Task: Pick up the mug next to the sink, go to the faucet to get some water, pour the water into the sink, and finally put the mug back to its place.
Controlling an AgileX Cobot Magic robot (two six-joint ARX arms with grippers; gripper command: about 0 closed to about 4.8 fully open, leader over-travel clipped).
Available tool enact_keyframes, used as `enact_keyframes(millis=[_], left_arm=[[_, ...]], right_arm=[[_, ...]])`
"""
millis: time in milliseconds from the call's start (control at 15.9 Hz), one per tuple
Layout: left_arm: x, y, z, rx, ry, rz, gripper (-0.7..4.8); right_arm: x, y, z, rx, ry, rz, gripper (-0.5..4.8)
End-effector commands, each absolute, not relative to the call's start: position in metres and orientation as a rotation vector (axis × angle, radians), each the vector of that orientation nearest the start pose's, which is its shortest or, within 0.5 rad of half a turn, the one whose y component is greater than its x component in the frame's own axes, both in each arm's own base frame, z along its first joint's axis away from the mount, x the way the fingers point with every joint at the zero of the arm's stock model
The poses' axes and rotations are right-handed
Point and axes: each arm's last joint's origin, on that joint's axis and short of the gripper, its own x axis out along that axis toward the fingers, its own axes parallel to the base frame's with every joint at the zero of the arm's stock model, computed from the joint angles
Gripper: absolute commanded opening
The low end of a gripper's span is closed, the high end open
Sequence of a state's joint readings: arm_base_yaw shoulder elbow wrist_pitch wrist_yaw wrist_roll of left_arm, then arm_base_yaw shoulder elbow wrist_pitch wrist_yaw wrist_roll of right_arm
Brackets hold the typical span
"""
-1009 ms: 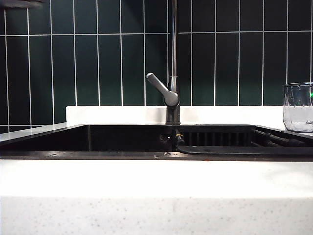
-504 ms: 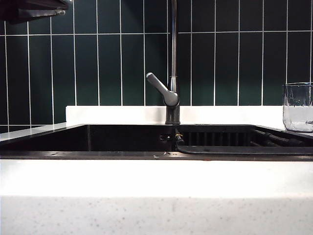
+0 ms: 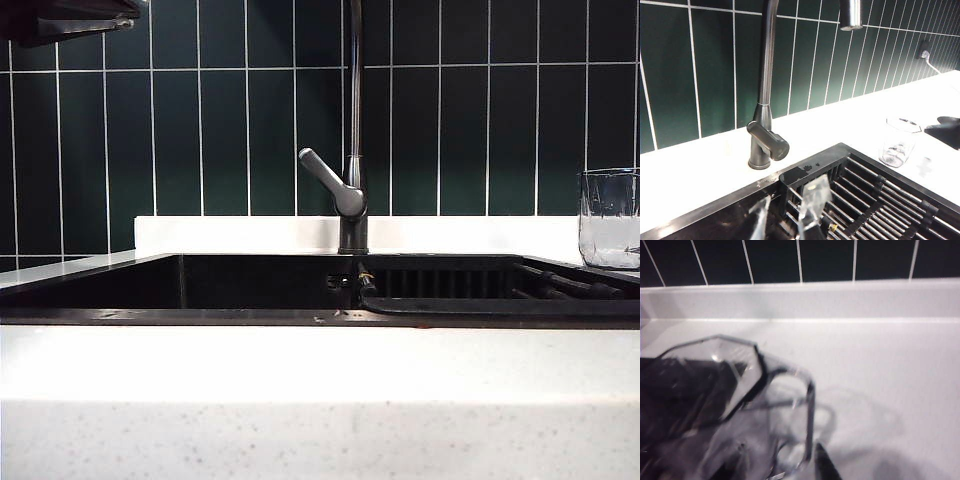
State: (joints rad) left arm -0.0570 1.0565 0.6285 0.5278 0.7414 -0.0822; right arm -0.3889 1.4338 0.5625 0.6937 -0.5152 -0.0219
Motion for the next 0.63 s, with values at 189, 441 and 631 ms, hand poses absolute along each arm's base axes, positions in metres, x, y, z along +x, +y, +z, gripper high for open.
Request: enact_keyframes(millis=[189, 441, 631], left_arm=[[0.225, -0.033, 0.301, -0.03, -0.093, -0.808, 0.93], [0.225, -0.033, 0.309, -0.022, -0.112, -0.81, 0.92], [0.225, -0.033, 0.309, -0.022, -0.113, -0.809, 0.92]], right_arm=[[0.277, -0.098, 0.193, -0.033, 0.167, 0.132, 2.25], [0.283, -0.102, 0.18, -0.04, 0.172, 0.116, 2.74], [0.29, -0.104, 0.169, -0.039, 0.174, 0.112, 2.75]])
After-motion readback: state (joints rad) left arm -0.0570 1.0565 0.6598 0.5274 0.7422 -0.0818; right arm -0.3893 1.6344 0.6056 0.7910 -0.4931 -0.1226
